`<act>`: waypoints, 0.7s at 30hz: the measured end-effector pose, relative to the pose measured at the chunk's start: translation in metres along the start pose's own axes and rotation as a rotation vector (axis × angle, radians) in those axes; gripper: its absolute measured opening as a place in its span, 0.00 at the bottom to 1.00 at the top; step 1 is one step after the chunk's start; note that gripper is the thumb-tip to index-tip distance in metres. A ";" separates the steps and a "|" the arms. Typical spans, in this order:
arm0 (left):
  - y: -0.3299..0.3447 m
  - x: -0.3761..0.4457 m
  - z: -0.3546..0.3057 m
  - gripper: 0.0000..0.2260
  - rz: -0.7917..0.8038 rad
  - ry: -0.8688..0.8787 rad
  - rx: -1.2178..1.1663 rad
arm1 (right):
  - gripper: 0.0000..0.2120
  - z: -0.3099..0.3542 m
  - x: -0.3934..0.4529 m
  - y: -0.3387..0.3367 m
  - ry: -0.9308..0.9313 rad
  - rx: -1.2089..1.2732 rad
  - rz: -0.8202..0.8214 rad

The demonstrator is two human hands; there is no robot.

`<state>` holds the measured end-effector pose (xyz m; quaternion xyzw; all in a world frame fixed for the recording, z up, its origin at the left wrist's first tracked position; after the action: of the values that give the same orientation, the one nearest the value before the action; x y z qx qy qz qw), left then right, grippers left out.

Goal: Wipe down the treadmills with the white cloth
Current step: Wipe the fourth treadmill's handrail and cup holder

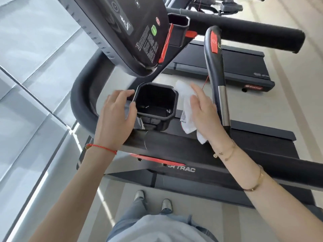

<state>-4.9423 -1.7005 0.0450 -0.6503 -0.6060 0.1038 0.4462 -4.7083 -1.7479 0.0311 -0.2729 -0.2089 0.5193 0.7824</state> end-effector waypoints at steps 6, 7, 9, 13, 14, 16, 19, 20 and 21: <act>0.016 0.034 0.018 0.20 0.191 0.013 0.041 | 0.23 0.027 0.046 0.047 0.008 -0.088 0.156; 0.020 0.037 0.021 0.21 0.222 0.016 0.053 | 0.23 0.033 0.054 0.049 -0.039 -0.172 0.178; 0.028 0.040 0.024 0.23 0.290 0.021 0.054 | 0.21 0.043 0.066 0.051 -0.151 -0.307 0.238; 0.034 0.044 0.030 0.25 0.374 0.029 0.051 | 0.22 0.043 0.054 0.045 -0.294 -0.399 0.294; 0.035 0.045 0.032 0.25 0.385 0.026 0.043 | 0.22 0.040 0.046 0.041 -0.343 -0.442 0.291; 0.036 0.047 0.033 0.24 0.405 0.014 0.019 | 0.22 0.035 0.035 0.033 -0.439 -0.513 0.306; 0.037 0.046 0.032 0.23 0.410 0.013 -0.003 | 0.21 0.041 0.044 0.038 -0.533 -0.563 0.385; 0.037 0.046 0.031 0.22 0.404 0.015 -0.010 | 0.20 0.046 0.050 0.043 -0.572 -0.578 0.404; 0.037 0.046 0.030 0.22 0.397 0.014 -0.018 | 0.20 0.052 0.056 0.049 -0.605 -0.578 0.425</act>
<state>-4.9263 -1.6414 0.0201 -0.7618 -0.4636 0.1798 0.4151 -4.7533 -1.6701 0.0415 -0.3525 -0.5030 0.6448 0.4549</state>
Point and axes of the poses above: each hand's wrist, its own x-axis towards the middle knuckle, its own y-axis out of the palm, z = x × y, the point moved 6 cm from there along x, towards the middle knuckle
